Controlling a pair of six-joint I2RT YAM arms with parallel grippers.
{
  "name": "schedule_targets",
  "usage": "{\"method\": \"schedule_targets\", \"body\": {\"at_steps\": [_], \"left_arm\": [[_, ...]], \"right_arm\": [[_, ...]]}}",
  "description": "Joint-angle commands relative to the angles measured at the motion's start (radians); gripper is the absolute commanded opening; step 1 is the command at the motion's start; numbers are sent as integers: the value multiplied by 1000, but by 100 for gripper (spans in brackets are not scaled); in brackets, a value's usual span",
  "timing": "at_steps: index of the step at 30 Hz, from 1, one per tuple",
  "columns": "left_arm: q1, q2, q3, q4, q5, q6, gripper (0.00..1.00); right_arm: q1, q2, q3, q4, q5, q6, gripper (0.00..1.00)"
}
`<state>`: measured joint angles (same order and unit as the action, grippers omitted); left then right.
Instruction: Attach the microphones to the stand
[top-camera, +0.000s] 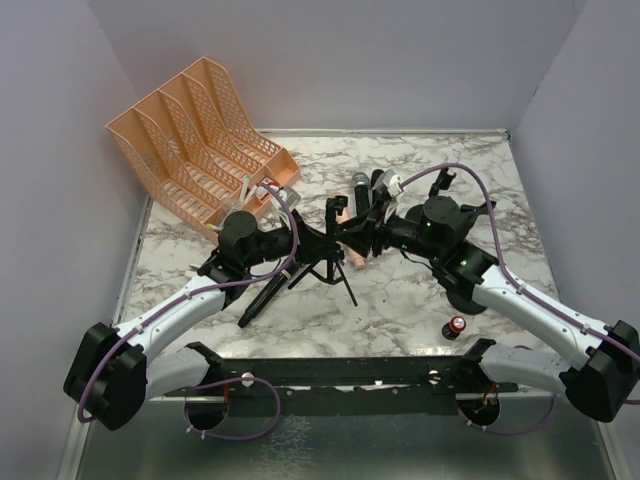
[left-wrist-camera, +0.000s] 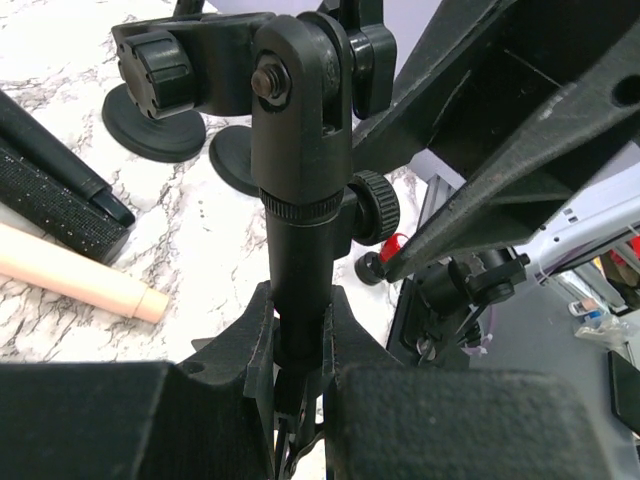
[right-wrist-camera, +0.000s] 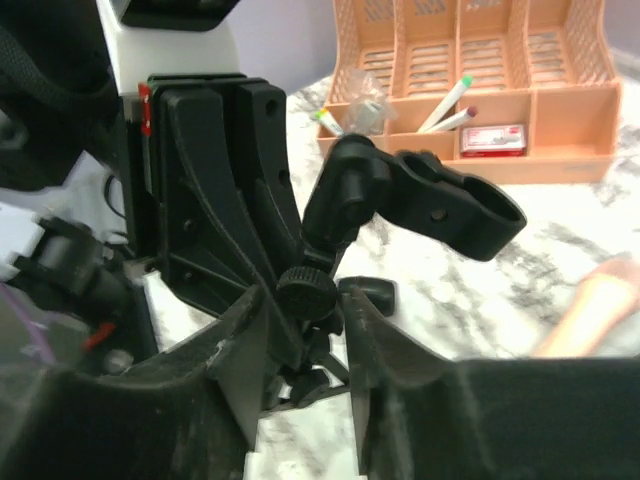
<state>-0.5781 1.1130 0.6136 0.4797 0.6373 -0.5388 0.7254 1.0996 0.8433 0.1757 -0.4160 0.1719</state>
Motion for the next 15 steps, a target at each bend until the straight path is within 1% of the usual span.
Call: {"method": "schedule_targets", "body": {"at_steps": [1,2,4,5,8,10,15], "left_arm": [[-4,-6,41,56,-2,7,0],[-4,-5,40,56,-3,12,0],[-4,-8,37,56,-10,26,0],[-5,-11,34,56,-14,32,0],[-5,-13,27,56,-28,49,0],[-4,-13,24,56,-29,60,0],[-5,-5,16,56,-24,69,0]], "right_arm": [[25,-12,34,-57,69,13,54],[25,-16,26,-48,134,56,61],[25,-19,18,-53,246,190,69],[25,-19,14,-58,270,269,70],[25,-16,-2,-45,300,420,72],[25,-6,-14,-8,280,457,73],[25,56,19,25,247,470,73]]}}
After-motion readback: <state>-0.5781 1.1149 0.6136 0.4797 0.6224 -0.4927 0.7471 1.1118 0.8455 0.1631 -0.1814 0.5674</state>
